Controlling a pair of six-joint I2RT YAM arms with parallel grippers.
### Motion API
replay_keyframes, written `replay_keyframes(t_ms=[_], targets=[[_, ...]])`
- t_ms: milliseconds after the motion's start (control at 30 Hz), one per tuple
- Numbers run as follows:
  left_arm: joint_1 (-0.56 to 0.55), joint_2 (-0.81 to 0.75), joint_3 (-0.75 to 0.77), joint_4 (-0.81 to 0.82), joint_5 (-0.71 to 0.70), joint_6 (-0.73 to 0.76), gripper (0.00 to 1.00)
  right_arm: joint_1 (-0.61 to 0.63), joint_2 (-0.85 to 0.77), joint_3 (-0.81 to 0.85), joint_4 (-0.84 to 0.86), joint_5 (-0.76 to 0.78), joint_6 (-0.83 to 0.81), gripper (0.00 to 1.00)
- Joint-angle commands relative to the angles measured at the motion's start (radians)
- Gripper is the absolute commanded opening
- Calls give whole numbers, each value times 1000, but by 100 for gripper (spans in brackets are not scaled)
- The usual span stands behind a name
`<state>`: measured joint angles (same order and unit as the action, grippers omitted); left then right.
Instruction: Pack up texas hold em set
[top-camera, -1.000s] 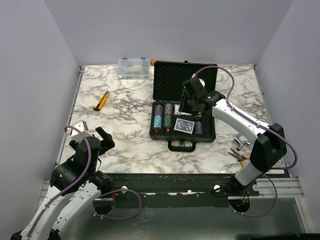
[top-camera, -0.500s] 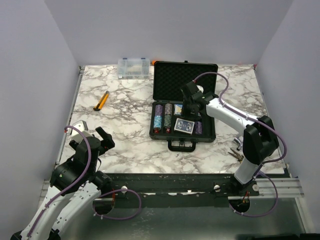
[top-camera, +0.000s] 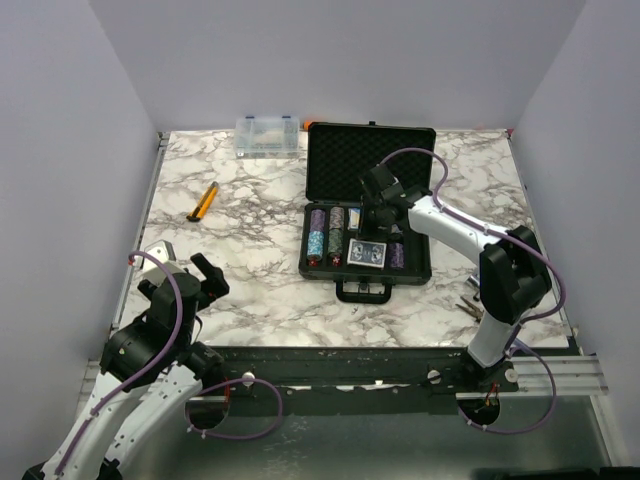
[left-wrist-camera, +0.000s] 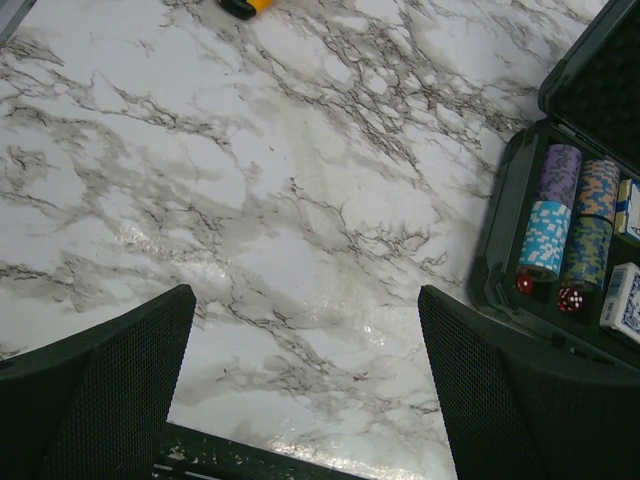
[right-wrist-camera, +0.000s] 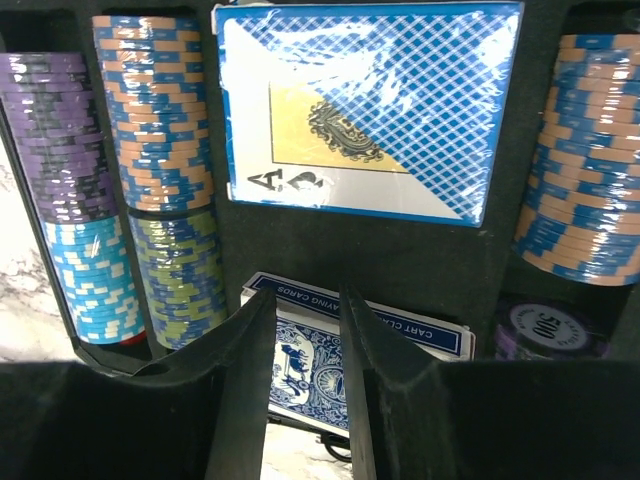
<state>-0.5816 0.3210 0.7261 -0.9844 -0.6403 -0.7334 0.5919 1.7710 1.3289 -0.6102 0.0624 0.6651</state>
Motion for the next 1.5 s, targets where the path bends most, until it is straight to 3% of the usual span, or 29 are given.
replay_keyframes(t_ms=[0,367,467,700,900,1033,1467], targets=[[15,7,7,23,20,28,92,5,10,-29,26,-96,-16,34],[37,10,4,38,36,45,92,23,1,-19,44,-96,-47,37],[37,11,4,39,36,45,92,23,-11,18,17,-67,-74,43],[37,17,4,40,40,46,92,23,-76,82,-69,6,-123,67],[37,18,3,42,45,46,92,24,-164,61,-138,4,-124,76],[37,24,3,43,49,46,92,23,-240,13,-168,-26,-102,73],[37,20,-2,43,58,40,92,87,-427,-256,-120,-109,64,39]])
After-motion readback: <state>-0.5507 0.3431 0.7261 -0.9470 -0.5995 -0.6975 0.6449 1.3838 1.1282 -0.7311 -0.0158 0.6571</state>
